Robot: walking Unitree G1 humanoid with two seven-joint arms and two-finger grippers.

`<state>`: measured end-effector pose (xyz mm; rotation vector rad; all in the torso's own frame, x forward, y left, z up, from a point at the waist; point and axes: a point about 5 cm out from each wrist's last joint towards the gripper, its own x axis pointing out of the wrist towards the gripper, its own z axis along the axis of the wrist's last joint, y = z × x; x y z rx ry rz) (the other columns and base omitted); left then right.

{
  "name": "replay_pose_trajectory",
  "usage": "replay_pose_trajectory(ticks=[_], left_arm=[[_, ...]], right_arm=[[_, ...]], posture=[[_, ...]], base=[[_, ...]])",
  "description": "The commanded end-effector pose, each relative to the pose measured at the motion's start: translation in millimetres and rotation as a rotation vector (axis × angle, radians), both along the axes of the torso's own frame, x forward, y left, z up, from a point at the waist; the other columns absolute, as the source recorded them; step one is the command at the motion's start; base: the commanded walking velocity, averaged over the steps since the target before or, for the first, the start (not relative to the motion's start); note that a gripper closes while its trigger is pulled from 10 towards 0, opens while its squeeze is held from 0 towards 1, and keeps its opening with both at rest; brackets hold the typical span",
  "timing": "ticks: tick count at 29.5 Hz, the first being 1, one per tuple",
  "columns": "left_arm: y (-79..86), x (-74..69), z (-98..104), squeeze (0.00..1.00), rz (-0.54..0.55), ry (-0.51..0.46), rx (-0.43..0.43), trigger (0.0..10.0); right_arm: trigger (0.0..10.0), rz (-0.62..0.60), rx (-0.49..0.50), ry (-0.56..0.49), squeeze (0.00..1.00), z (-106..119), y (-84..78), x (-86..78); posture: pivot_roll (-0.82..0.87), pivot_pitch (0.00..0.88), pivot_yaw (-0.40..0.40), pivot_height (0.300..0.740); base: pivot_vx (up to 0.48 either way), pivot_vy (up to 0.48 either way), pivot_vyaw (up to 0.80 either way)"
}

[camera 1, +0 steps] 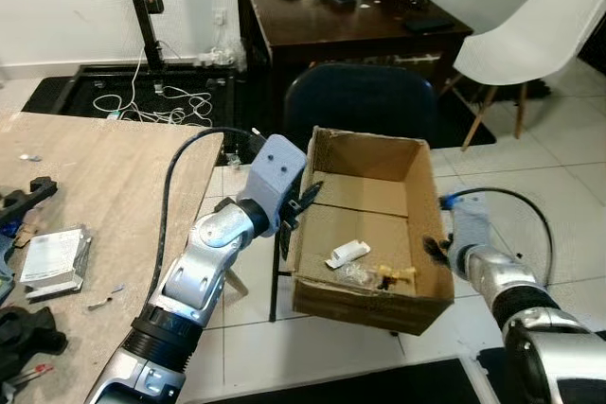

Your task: Picking trash to rubbish bin

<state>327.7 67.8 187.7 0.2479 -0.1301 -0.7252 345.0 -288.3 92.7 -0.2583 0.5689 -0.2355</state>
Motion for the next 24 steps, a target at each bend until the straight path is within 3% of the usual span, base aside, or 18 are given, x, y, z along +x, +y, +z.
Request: replay_pose_trajectory(ticks=[1,2,3,4,5,7,8,9,11,12,13,16,17,19,21,22,24], left_arm=[[0.4,-0.5,-4,0.00,0.006,0.015,0.019,10.0],[0.8,-0.8,-4,0.00,0.006,0.013,0.022,10.0],[0.9,-0.8,-4,0.00,0.005,0.011,0.026,10.0],[2.3,-0.8,-5,0.00,0.010,0.015,0.019,10.0],[3.0,-0.6,-5,0.00,0.015,0.012,0.021,10.0],[3.9,-0.1,-4,0.00,0.024,0.007,0.021,10.0],[8.1,2.9,-2,0.00,0.078,-0.015,0.015,10.0],[11.3,5.0,0,0.00,0.118,-0.027,0.002,10.0],[15.1,6.9,3,0.00,0.159,-0.037,-0.025,10.0],[19.9,9.3,9,0.00,0.209,-0.040,-0.081,10.0],[29.8,12.2,20,0.00,0.290,-0.044,-0.192,10.0],[36.2,13.0,25,0.00,0.329,-0.038,-0.257,10.0],[49.6,13.3,30,0.00,0.406,-0.022,-0.330,10.0],[56.9,11.3,28,0.00,0.439,-0.016,-0.317,10.0],[56.9,11.3,28,0.00,0.439,-0.016,-0.317,10.0],[59.9,7.3,23,0.00,0.446,-0.009,-0.290,10.0],[60.8,5.8,21,0.00,0.451,-0.008,-0.287,10.0]], right_arm=[[10.0,-0.118,0.417,-0.033,0.00,-10,13.0,-1.4],[10.0,-0.045,0.631,-0.101,0.00,-10,24.9,1.2],[10.0,0.025,0.233,-0.067,0.00,-4,8.2,0.1],[10.0,-0.035,0.347,-0.220,0.00,8,13.5,8.4],[10.0,-0.035,0.397,-0.287,0.00,15,15.8,11.9],[10.0,0.100,0.182,-0.365,0.00,31,18.1,17.1],[10.0,0.079,0.192,-0.474,0.00,49,22.0,23.6],[10.0,0.049,0.226,-0.516,0.00,56,22.7,26.0],[10.0,0.055,0.197,-0.547,0.00,64,24.7,27.9],[10.0,0.081,0.155,-0.603,0.00,76,29.5,29.9],[10.0,0.114,0.116,-0.718,0.00,94,40.3,31.0],[10.0,0.128,0.137,-0.774,0.00,101,46.0,30.0],[10.0,0.175,0.129,-0.817,0.00,104,60.3,27.4],[10.0,0.213,0.159,-0.814,0.00,98,73.9,24.6],[10.0,0.213,0.159,-0.814,0.00,98,73.9,24.6],[10.0,0.243,0.199,-0.802,0.00,90,88.0,21.6],[10.0,0.255,0.209,-0.808,0.00,88,93.0,20.2]], posture=[[0.10,0.100,0.013,0.740],[0.10,0.101,0.009,0.740],[0.10,0.101,0.010,0.740],[0.10,0.104,0.011,0.740],[0.10,0.104,0.011,0.740],[0.10,0.104,0.011,0.740],[0.11,0.106,0.010,0.740],[0.10,0.105,0.017,0.740],[0.10,0.104,0.022,0.740],[0.10,0.104,0.022,0.740],[0.10,0.102,0.023,0.740],[0.10,0.099,0.023,0.740],[0.10,0.095,0.021,0.740],[0.11,0.087,0.012,0.740],[0.11,0.087,0.012,0.740],[0.11,0.087,0.012,0.740],[0.11,0.087,0.012,0.740]], base=[[0.000,0.000,0.00],[0.000,0.000,0.00],[0.000,0.000,0.00],[0.000,0.000,0.00],[0.000,0.000,0.00],[0.000,0.000,0.00],[0.000,0.000,0.00],[0.000,0.000,0.00],[0.000,0.000,0.00],[0.000,0.000,0.00],[0.000,0.000,0.00],[0.000,0.000,0.00],[0.000,0.000,0.00],[0.000,0.000,0.00],[0.000,0.000,0.00],[0.000,0.000,0.00],[0.000,0.000,0.00]])
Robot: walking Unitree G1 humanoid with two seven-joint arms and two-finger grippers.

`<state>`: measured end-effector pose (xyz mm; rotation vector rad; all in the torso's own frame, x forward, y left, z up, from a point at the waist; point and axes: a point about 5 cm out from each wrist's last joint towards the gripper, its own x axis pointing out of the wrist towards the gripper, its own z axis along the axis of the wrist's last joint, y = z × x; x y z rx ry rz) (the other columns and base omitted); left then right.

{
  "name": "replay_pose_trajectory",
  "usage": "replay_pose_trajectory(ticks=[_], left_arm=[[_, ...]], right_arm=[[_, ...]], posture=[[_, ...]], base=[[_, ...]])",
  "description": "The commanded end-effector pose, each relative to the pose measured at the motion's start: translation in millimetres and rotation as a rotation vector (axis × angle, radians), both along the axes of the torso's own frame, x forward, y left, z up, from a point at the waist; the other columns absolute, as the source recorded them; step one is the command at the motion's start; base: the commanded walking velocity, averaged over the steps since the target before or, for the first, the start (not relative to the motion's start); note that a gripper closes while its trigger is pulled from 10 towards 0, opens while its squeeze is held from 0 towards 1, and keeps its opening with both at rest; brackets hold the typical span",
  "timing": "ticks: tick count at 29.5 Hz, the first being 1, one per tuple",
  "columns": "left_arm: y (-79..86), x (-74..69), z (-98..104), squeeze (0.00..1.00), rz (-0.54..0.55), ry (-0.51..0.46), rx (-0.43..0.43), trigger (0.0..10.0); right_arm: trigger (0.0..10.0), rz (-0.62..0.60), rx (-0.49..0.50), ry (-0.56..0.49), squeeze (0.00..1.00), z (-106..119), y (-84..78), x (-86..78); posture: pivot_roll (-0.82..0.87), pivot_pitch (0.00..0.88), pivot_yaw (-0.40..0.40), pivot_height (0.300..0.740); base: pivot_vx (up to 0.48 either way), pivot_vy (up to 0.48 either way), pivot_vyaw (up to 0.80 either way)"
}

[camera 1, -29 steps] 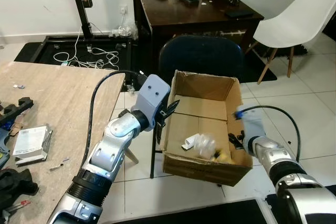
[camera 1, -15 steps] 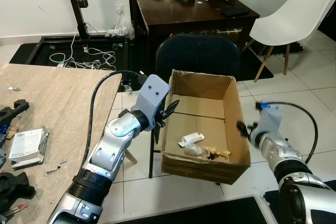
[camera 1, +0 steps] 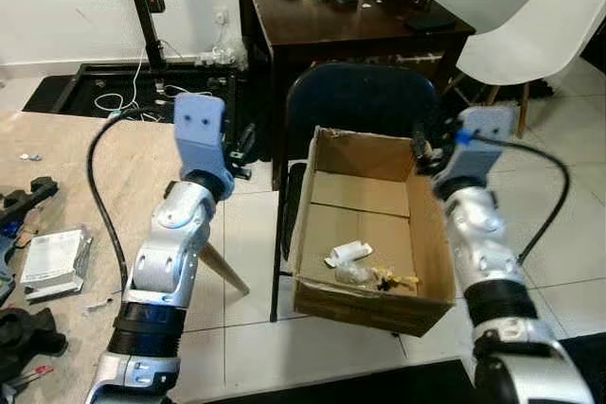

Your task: Picking trash to rubbish bin

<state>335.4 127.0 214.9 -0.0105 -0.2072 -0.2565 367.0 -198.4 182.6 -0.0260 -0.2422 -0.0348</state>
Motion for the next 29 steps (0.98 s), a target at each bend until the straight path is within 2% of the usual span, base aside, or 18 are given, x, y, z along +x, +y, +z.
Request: replay_pose_trajectory(ticks=[1,4,9,18,19,29], left_arm=[[2.1,-2.5,-7,0.00,0.010,0.030,0.015,10.0],[3.3,-6.7,-9,0.00,0.017,0.045,0.000,10.0],[4.7,-8.5,-11,0.00,0.023,0.070,-0.016,10.0],[4.8,-14.2,-13,0.00,0.016,0.086,-0.014,10.0],[3.5,-14.8,-12,0.00,0.013,0.075,0.013,10.0],[-0.3,-17.3,-13,0.00,0.006,0.082,0.002,10.0]], right_arm=[[10.0,0.021,0.005,-0.005,0.00,-3,5.6,-2.5],[10.0,0.067,-0.006,0.017,0.00,-8,24.2,-5.5],[10.0,0.100,-0.028,0.043,0.00,-15,37.4,-9.9],[10.0,0.112,-0.027,0.044,0.00,-16,42.3,-17.4],[10.0,0.113,-0.026,0.044,0.00,-15,41.9,-18.2],[10.0,0.121,-0.016,0.052,0.00,-14,44.1,-20.3]], posture=[[0.11,0.087,0.012,0.740],[0.12,0.079,-0.004,0.740],[0.13,0.071,-0.018,0.740],[0.12,0.066,-0.013,0.740],[0.12,0.065,-0.014,0.740],[0.12,0.068,-0.021,0.740]], base=[[0.000,0.000,0.00],[0.000,0.000,0.00],[0.000,0.000,0.00],[0.000,0.000,0.00],[0.000,0.000,0.00],[0.000,0.000,0.00]])
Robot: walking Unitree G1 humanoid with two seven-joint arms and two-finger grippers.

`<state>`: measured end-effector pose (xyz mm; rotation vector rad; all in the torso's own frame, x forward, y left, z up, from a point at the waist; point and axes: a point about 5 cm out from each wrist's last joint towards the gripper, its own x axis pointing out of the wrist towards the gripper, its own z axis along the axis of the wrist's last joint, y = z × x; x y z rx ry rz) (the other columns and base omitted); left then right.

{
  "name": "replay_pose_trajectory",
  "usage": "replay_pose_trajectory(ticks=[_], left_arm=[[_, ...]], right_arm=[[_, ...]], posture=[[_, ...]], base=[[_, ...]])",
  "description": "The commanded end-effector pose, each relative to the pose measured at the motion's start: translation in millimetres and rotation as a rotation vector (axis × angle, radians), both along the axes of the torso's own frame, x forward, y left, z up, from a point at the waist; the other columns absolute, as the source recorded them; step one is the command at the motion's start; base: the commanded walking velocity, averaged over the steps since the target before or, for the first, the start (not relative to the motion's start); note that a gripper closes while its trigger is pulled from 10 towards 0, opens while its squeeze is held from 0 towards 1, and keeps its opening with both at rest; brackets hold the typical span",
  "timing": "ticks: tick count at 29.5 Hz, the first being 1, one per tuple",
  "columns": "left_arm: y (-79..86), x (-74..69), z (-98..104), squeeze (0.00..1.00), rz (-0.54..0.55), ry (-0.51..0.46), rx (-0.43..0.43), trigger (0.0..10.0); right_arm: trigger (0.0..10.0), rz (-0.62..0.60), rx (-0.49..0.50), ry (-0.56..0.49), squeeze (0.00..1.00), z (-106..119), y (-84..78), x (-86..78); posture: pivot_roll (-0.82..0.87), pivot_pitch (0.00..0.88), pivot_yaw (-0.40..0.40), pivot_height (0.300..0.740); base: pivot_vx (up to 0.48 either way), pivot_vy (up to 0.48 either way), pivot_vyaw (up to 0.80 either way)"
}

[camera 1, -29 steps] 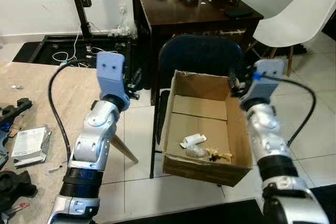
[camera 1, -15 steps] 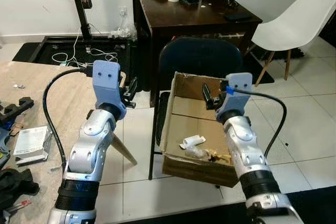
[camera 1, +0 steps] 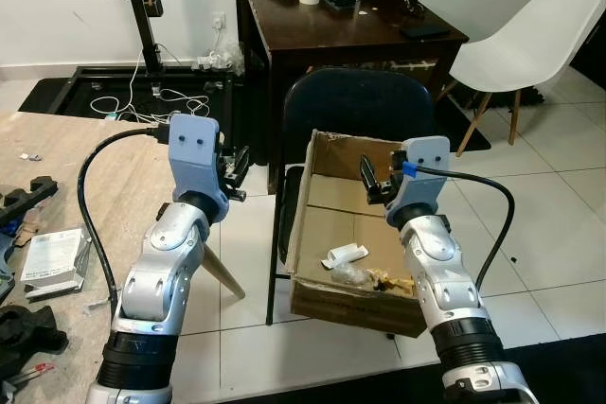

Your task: Picking trash to rubbish bin

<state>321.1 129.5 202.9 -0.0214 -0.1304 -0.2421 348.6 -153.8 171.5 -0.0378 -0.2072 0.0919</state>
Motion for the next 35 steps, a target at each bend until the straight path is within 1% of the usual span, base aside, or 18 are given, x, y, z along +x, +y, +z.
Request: replay_pose_trajectory(ticks=[1,7,21,35], left_arm=[[-2.9,-4.2,-1.1,0.00,-0.010,0.011,-0.003,10.0],[-2.5,-5.6,-1.2,0.00,-0.014,0.013,-0.012,10.0],[-7.4,-9.1,-1.0,0.00,-0.033,0.019,-0.032,10.0],[-7.4,-10.5,-1.0,0.00,-0.042,0.026,-0.030,10.0]], right_arm=[[10.0,0.000,0.011,0.020,0.00,-2.7,0.8,-2.3],[10.0,0.008,0.015,0.020,0.00,-1.8,3.3,-2.5],[10.0,0.029,0.036,0.040,0.00,-2.7,7.5,-4.6],[10.0,0.038,0.050,0.057,0.00,-4.0,10.6,-5.0]], posture=[[0.12,0.071,-0.024,0.740],[0.12,0.071,-0.024,0.740],[0.13,0.091,-0.026,0.740],[0.13,0.110,-0.022,0.740]], base=[[0.000,0.000,0.00],[0.000,0.000,0.00],[0.000,0.000,0.00],[-0.328,0.000,0.00]])
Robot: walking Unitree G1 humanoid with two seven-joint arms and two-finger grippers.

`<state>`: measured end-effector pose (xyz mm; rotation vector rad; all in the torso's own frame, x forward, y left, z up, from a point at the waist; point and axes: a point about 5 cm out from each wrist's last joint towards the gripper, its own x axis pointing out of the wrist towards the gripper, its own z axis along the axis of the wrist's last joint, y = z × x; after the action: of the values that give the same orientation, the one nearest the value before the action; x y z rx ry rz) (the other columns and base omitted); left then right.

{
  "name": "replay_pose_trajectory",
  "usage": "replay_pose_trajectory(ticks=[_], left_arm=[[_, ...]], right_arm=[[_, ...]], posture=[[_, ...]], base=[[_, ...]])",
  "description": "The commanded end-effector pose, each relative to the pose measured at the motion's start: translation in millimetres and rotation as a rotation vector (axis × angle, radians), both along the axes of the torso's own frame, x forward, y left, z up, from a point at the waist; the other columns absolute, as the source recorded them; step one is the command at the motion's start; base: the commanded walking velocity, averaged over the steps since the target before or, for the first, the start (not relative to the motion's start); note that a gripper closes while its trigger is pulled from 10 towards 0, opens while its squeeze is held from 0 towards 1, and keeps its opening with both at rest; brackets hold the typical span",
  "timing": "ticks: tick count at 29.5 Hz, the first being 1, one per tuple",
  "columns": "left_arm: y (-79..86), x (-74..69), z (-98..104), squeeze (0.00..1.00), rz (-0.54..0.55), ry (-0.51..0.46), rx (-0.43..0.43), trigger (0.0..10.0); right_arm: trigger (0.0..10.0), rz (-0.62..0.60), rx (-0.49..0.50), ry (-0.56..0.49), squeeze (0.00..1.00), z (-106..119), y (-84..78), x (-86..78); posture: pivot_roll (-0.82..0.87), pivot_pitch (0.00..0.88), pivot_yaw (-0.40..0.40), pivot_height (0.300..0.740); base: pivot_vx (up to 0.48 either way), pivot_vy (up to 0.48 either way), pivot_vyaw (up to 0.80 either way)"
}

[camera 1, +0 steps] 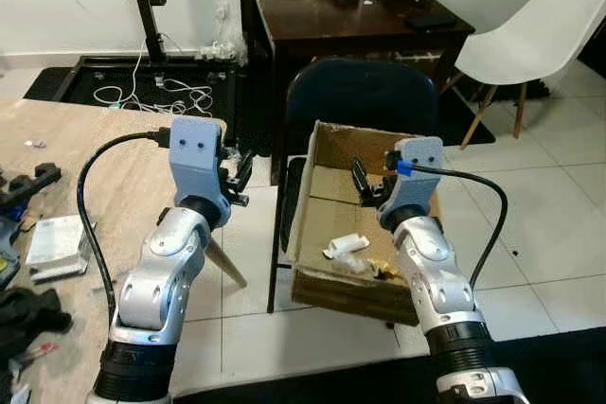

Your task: Picking trash to rubbish bin

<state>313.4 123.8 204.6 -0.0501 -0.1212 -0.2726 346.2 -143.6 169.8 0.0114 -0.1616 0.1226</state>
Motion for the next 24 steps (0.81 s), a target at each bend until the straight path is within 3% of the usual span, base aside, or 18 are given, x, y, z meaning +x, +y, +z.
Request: replay_pose_trajectory(ticks=[1,11,24], left_arm=[[-1.8,-2.8,-2.7,0.00,-0.010,0.014,-0.005,10.0],[-2.9,-3.4,-3.0,0.00,-0.019,0.021,0.006,10.0],[-9.7,-4.4,-6.0,0.00,-0.075,0.050,0.102,10.0]], right_arm=[[10.0,0.003,0.006,0.009,0.00,-2.2,0.5,-2.6],[10.0,0.000,0.010,0.014,0.00,-2.7,-0.4,-3.8],[10.0,-0.012,0.029,0.026,0.00,-5.1,-2.3,-4.4]], posture=[[0.13,0.110,-0.022,0.740],[0.13,0.114,-0.018,0.740],[0.13,0.118,-0.012,0.740]], base=[[-0.352,0.000,0.00],[-0.344,0.000,0.00],[0.000,-0.027,0.00]])
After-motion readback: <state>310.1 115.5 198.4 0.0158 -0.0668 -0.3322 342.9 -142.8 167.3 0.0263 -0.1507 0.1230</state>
